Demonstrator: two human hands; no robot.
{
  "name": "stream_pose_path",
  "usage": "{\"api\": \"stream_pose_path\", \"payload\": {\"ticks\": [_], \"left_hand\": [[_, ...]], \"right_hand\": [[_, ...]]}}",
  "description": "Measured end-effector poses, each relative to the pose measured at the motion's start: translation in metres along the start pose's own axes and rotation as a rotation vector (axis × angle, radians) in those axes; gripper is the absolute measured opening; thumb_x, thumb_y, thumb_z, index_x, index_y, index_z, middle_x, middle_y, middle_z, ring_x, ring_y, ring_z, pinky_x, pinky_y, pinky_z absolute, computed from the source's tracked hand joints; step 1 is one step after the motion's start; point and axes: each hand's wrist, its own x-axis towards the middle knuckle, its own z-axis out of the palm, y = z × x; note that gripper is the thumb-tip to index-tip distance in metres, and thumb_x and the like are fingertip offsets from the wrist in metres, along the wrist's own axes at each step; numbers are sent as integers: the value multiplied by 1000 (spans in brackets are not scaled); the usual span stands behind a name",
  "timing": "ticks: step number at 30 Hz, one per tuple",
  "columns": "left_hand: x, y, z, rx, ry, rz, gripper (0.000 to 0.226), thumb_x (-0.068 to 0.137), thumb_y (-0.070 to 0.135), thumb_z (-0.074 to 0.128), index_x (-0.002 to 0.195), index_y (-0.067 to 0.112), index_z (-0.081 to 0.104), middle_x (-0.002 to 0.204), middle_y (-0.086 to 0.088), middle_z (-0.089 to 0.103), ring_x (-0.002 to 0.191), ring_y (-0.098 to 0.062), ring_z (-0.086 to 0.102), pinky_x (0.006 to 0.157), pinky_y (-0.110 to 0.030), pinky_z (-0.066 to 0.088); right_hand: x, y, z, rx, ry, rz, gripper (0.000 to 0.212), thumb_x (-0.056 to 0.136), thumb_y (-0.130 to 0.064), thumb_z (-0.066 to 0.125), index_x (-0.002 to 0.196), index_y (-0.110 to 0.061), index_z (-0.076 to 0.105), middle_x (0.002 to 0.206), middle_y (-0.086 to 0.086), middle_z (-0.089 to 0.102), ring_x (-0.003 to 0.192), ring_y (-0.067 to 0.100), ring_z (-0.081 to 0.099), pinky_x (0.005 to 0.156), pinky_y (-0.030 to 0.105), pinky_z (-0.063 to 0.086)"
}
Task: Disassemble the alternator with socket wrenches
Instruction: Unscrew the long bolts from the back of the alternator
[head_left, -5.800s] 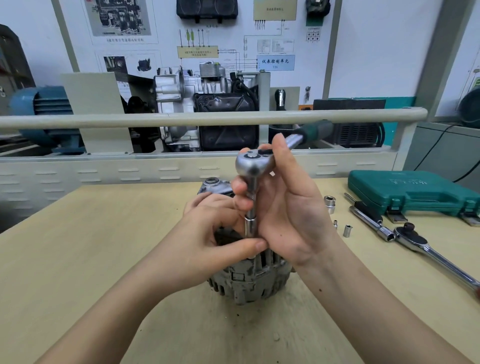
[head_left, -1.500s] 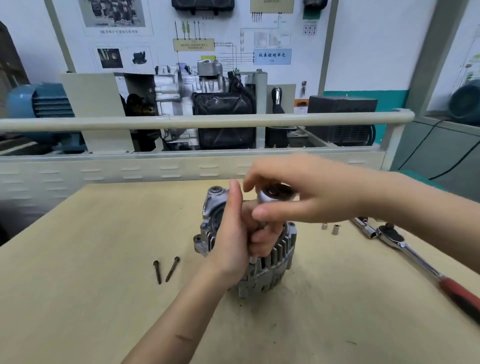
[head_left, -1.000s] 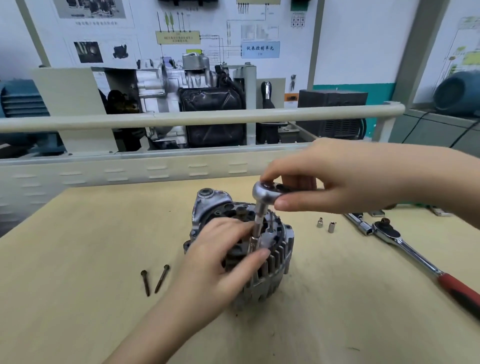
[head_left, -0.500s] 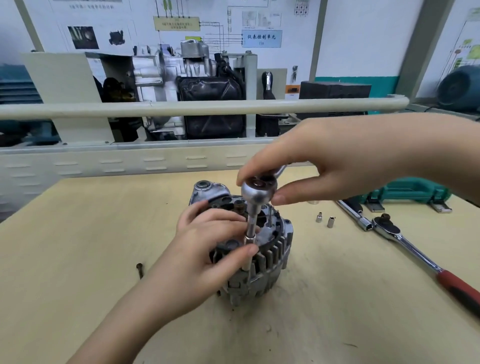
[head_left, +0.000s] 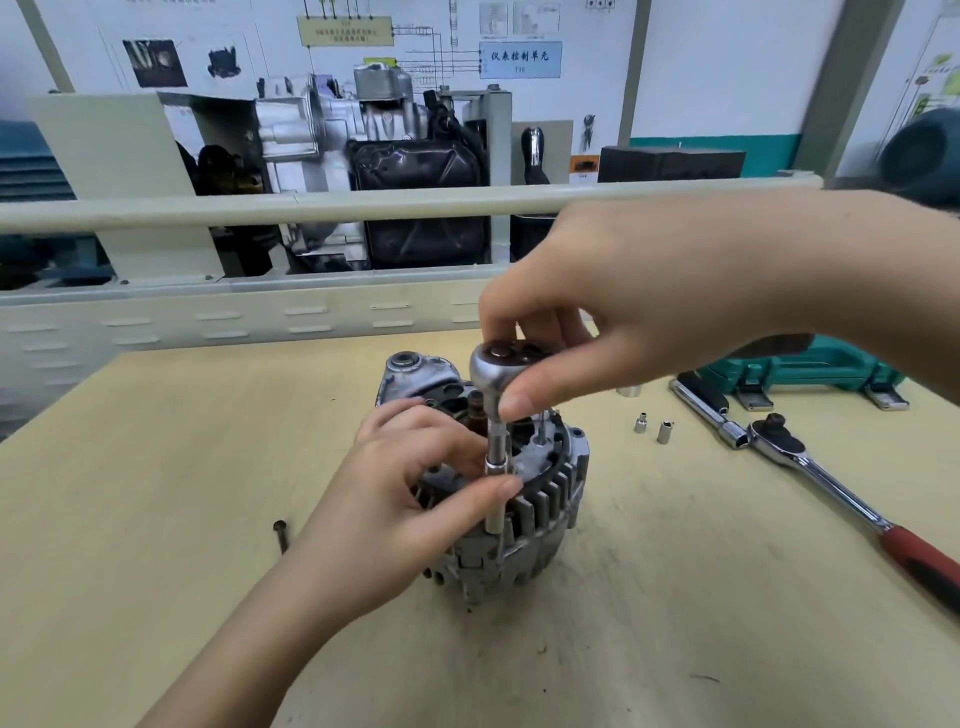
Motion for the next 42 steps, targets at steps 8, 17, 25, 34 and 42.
{"api": "stream_pose_path", "payload": {"ticks": [8,17,25,34,42], "left_hand": [[-3,-1,-7,-136,-103,-25,24,71,48,58,86,34,71,100,17,64,102,-3,57,95,-34,42],[1,-3,-1,-22,44,32,14,68,47,62,60,44,51,75,22,61,78,5,56,97,-16,29],[-1,-2,-5,-130,-131,-29,24,75,49,54,92,42,69,101,20,62,109,-6,52,98,-39,40],[2,1,3,55,71,52,13,70,45,60,63,38,51,69,6,65,74,2,59,105,-17,22],[4,-4,-9,-75,-129,45,18,74,43,58,84,32,68,91,9,69,91,-2,61,105,-28,26]], "right_hand": [[0,5,-6,156,-50,-27,40,78,-39,58,114,-21,64,100,-12,68,92,-1,58,80,10,42],[4,2,-2,60,5,14,62,60,-68,40,93,-22,67,69,-8,62,68,7,55,61,23,43],[2,8,-1,153,-3,-42,37,83,-41,58,111,-19,66,96,-8,69,87,5,60,78,18,43],[2,1,-2,71,-6,19,61,58,-69,40,91,-24,65,69,-10,61,70,4,55,63,22,45],[-1,2,-2,139,-13,-4,45,73,-48,52,107,-22,65,89,-12,67,81,1,60,74,22,46]]}}
